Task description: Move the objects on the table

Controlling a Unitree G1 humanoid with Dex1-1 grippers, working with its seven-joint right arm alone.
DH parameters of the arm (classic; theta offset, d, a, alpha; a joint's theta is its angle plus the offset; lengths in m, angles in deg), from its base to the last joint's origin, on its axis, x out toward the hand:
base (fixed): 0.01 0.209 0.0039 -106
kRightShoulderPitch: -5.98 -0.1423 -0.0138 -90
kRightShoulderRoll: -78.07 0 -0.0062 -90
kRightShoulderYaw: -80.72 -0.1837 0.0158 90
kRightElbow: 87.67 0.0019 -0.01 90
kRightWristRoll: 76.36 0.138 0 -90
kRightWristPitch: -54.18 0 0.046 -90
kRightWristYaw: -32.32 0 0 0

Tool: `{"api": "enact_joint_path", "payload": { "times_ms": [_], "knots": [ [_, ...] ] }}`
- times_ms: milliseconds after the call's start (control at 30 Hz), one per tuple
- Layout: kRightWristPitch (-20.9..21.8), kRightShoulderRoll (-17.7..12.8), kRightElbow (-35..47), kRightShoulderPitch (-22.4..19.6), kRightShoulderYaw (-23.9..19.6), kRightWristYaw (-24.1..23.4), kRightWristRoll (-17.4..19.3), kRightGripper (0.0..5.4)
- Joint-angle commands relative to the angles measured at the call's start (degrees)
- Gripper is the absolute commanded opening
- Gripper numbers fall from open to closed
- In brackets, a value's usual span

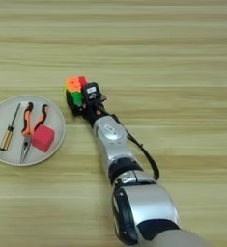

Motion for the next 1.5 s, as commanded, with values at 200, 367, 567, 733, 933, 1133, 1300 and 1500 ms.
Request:
{"api": "enact_joint_path", "payload": {
  "times_ms": [200,367,567,733,933,1133,1300,1500],
  "knots": [
    [-0.55,-0.95,1.7,-5.14,0.69,-0.92,-0.7,3.33],
    [-0.48,-0.91,1.54,-5.23,0.62,-1.08,-0.58,4.14],
    [-0.13,-0.87,1.65,-5.35,0.35,-1.07,-0.26,4.79],
    [0.8,-0.59,2.14,-5.4,-0.19,-0.6,0.5,5.35],
    [2.52,-0.29,2.73,-5.52,-0.97,-0.6,1.29,5.35],
    [5.06,0.36,4.19,-5.6,-2.45,0.43,3.61,5.35],
    [6.66,0.71,5.28,-5.6,-3.56,1.19,5.35,5.35],
    [8.86,0.69,5.88,-5.28,-3.08,0.98,4.68,5.35]
  ]
}}
